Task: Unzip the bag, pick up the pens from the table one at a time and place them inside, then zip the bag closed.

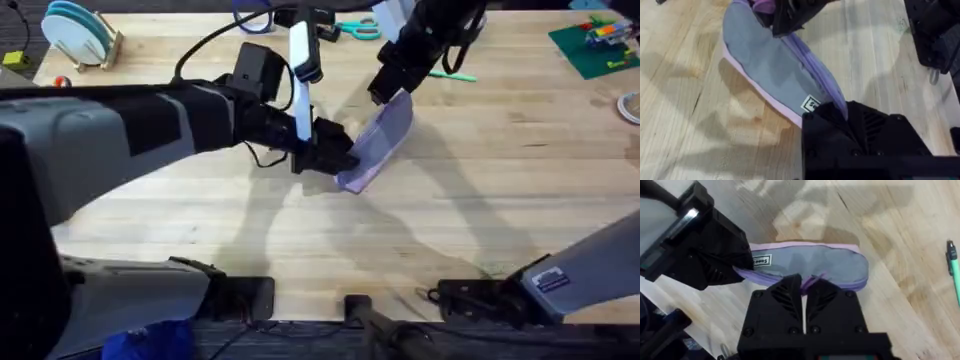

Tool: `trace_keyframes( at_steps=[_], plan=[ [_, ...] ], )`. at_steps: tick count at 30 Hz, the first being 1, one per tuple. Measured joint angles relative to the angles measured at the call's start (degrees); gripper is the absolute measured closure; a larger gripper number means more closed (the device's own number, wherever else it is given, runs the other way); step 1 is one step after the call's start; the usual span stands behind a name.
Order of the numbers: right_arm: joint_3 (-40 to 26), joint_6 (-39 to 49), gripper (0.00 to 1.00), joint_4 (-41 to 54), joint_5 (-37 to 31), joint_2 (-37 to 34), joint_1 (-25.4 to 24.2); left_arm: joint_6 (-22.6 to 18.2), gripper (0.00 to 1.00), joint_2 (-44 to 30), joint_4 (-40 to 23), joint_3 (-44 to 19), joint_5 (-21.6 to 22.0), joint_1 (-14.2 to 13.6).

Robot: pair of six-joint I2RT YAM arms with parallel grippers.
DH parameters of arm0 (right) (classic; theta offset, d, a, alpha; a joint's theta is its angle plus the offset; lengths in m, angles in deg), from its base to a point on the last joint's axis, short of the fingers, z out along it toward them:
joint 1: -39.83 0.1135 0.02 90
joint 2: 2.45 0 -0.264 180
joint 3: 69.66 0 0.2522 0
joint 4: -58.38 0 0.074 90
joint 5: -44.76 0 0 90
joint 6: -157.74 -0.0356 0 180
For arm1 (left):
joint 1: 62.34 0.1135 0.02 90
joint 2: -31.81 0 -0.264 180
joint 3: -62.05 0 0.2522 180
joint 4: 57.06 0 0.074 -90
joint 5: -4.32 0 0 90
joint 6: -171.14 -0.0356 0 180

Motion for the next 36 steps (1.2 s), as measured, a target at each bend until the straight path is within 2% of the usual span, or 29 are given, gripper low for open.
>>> trace_keyframes(
  at_steps=[9,13,22,26,30,36],
  plan=[
    [1.83,-0.48,0.969,-2.02,0.39,0.24,-0.07,0.0,0.959,0.0,-0.13,0.0,0.24,0.0],
    [7.65,-1.15,0.969,-6.35,0.76,2.94,-0.13,0.0,0.959,0.0,-0.26,0.0,0.35,-0.12],
    [24.11,-4.77,0.969,-16.83,0.59,16.7,-0.33,0.0,0.959,0.0,-0.46,0.0,0.24,-0.33],
    [29.7,-7.5,0.969,-20.42,0.81,20.62,-0.31,0.0,0.959,0.02,-0.41,0.0,0.24,-0.33],
    [32.79,-9.85,0.969,-22.68,0.85,22.01,-0.03,0.0,0.959,0.0,-0.39,0.0,0.24,-0.33],
    [33.94,-12.64,0.968,-23.42,0.62,21.98,1.47,0.0,0.96,0.0,-0.39,0.0,0.26,-0.33]
  ],
)
